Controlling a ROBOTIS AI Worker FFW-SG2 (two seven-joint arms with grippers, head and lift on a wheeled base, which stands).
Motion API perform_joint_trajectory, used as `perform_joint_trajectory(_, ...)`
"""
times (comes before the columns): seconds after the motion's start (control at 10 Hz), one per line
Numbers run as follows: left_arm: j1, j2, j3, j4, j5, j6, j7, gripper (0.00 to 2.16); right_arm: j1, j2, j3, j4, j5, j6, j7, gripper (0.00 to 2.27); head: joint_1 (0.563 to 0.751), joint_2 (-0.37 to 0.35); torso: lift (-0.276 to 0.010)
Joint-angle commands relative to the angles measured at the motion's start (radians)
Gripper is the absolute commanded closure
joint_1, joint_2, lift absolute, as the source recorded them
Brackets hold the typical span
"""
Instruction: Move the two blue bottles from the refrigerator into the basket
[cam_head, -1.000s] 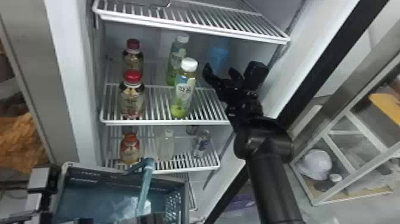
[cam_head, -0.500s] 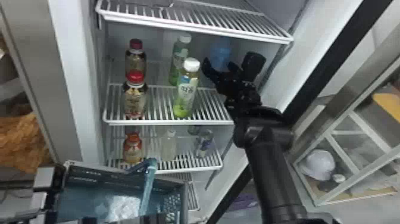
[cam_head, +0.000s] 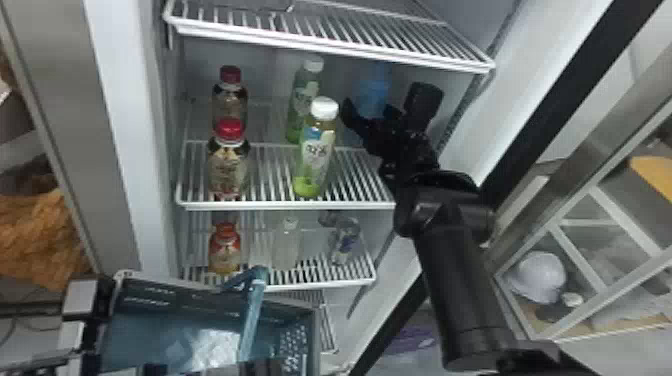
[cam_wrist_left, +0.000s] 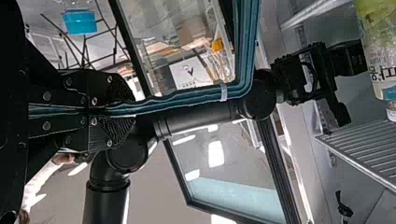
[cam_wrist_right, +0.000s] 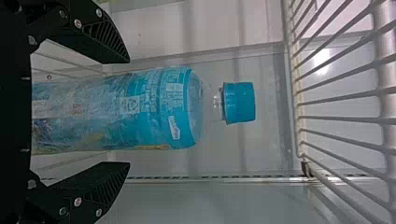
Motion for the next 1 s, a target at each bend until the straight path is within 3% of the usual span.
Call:
perform_joint_trajectory(0.0, -0.001, 0.000, -0.001, 0.001, 0.001, 0.000, -0.001, 1.17, -0.016, -0.002, 0.000, 0.016, 0.005, 0.017, 0.000, 0.24, 0.695, -0.331, 0.000)
perform_joint_trajectory(0.3, -0.004, 0.000, -0.002, 0.003, 0.001, 0.000, 0.000, 1.17, -0.043, -0.010, 0.011, 0.045, 0.011, 0.022, 0.004, 0.30, 0.693, -0.331, 0.000)
perform_joint_trajectory(0.6, -0.004, -0.002, -0.004, 0.003, 0.001, 0.000, 0.000, 1.17, -0.058, -0.018, 0.020, 0.072, 0.011, 0.022, 0.026, 0.71, 0.692, -0.326, 0.000)
perform_joint_trajectory(0.9, 0.001, -0.002, -0.004, 0.003, 0.006, -0.007, 0.000, 1.17, 0.006, -0.018, 0.021, -0.036, 0.016, 0.015, 0.026, 0.75, 0.691, -0.325, 0.000)
